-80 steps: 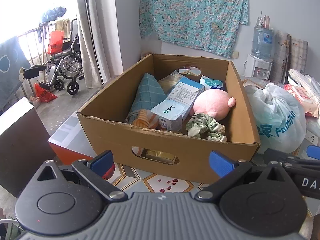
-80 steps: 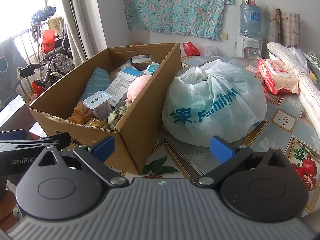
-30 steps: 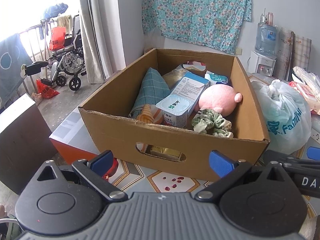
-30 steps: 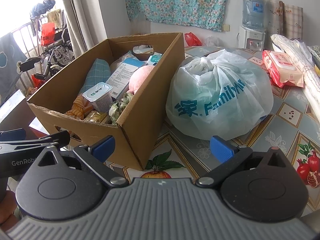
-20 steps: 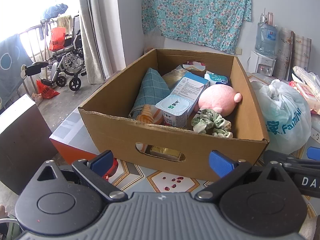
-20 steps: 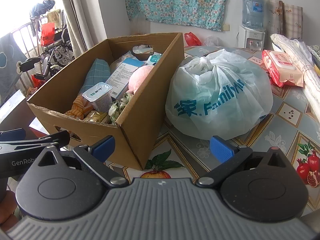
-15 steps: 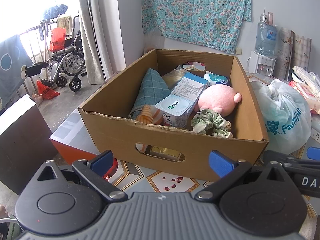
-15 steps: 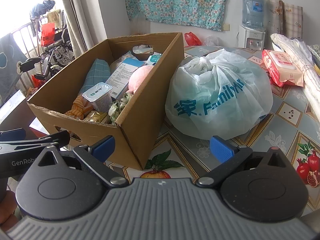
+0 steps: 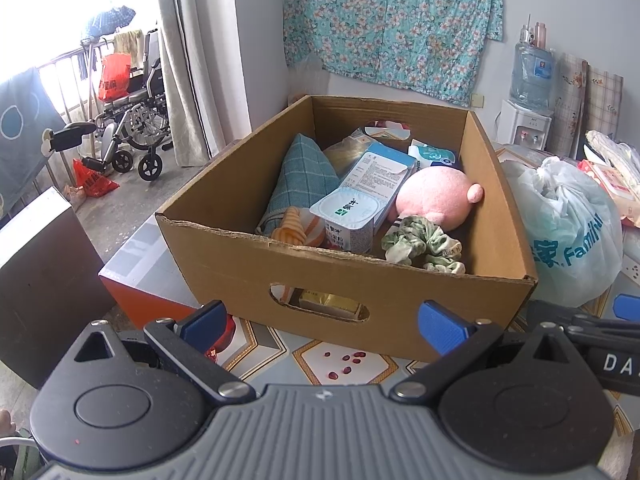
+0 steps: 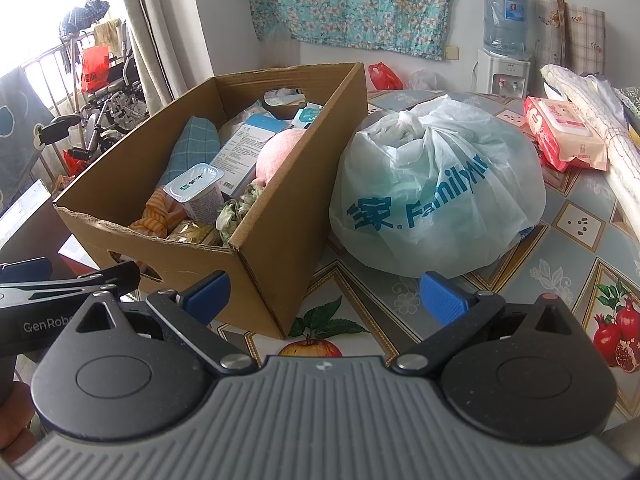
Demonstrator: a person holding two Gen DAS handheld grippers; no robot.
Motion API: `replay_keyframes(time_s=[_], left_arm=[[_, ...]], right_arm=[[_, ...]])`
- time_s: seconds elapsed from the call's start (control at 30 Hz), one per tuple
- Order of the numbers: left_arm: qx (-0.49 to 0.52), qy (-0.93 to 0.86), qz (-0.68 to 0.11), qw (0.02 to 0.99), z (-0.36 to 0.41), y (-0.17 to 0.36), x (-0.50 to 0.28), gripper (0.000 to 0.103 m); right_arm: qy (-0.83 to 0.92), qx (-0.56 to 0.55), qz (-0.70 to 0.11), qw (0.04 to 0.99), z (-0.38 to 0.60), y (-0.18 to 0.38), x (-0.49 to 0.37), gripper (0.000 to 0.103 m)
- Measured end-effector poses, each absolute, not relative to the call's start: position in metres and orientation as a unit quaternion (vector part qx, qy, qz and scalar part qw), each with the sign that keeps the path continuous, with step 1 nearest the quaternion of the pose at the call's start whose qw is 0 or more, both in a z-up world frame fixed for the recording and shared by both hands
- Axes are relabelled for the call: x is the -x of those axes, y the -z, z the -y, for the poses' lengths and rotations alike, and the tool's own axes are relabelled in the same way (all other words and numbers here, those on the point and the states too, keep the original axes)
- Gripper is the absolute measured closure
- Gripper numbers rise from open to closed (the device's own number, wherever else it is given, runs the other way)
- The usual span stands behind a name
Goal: Organize soft objects
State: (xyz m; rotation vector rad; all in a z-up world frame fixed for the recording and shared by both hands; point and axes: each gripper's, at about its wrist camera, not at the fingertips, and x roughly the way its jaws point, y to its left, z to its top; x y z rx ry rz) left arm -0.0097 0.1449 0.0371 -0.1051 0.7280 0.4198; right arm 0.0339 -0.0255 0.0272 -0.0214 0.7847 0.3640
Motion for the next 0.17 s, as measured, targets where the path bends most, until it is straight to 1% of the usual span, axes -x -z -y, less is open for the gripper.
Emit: replay_keyframes(time_s=[0.17], left_arm=[[0.051,-0.204,-0.353,0.912,-0.1452,-0.0373,0.0098,0.0]], right_arm=[[-0.177,0.01,-0.381,0.907,0.0264,-0.027,-0.0336,0.001]])
